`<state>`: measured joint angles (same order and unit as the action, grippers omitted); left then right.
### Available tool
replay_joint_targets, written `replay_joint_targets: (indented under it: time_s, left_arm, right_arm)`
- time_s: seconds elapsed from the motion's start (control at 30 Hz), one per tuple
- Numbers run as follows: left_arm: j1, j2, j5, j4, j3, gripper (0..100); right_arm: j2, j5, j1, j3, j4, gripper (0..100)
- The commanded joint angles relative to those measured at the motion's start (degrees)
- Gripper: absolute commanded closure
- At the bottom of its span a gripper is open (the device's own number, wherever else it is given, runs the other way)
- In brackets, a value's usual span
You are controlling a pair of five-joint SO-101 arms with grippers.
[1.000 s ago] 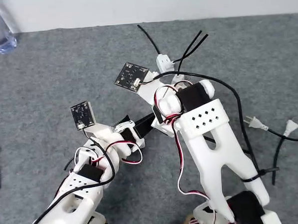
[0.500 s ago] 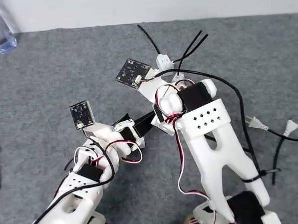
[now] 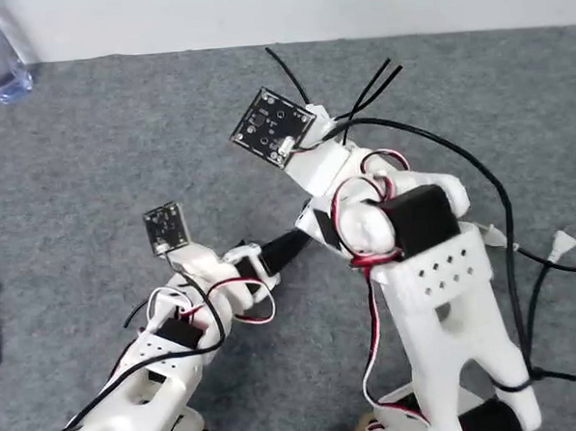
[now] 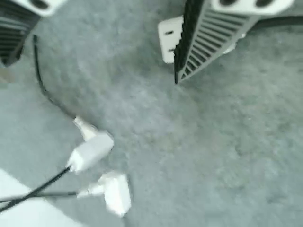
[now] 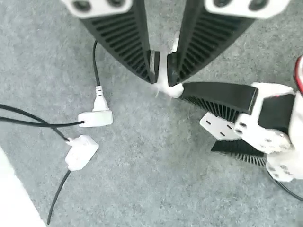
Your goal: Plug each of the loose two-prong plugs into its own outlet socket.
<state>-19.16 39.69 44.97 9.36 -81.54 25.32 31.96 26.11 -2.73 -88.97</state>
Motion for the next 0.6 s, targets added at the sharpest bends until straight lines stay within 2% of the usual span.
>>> replay_joint_targets:
  time_s: [0.0, 0.2, 0.3, 0.57]
  left_arm:
    - [0.0, 0.5, 0.0, -0.4, 0.6, 54]
    - [0.4, 0.5, 0.0, -0.4, 0.6, 54]
    - [0.4, 0.5, -0.1, -0.4, 0.6, 54]
    - [0.4, 0.5, -0.3, -0.4, -0.4, 54]
  right_arm:
    - [1.9, -0.4, -1.1, -1.7, -0.8, 99.1]
    - [1.9, -0.3, -1.2, -0.8, -0.7, 99.1]
    - [1.8, -0.2, -4.1, 0.8, -0.6, 99.1]
    - [-0.8, 3.3, -12.7, 20.2, 6.8, 99.0]
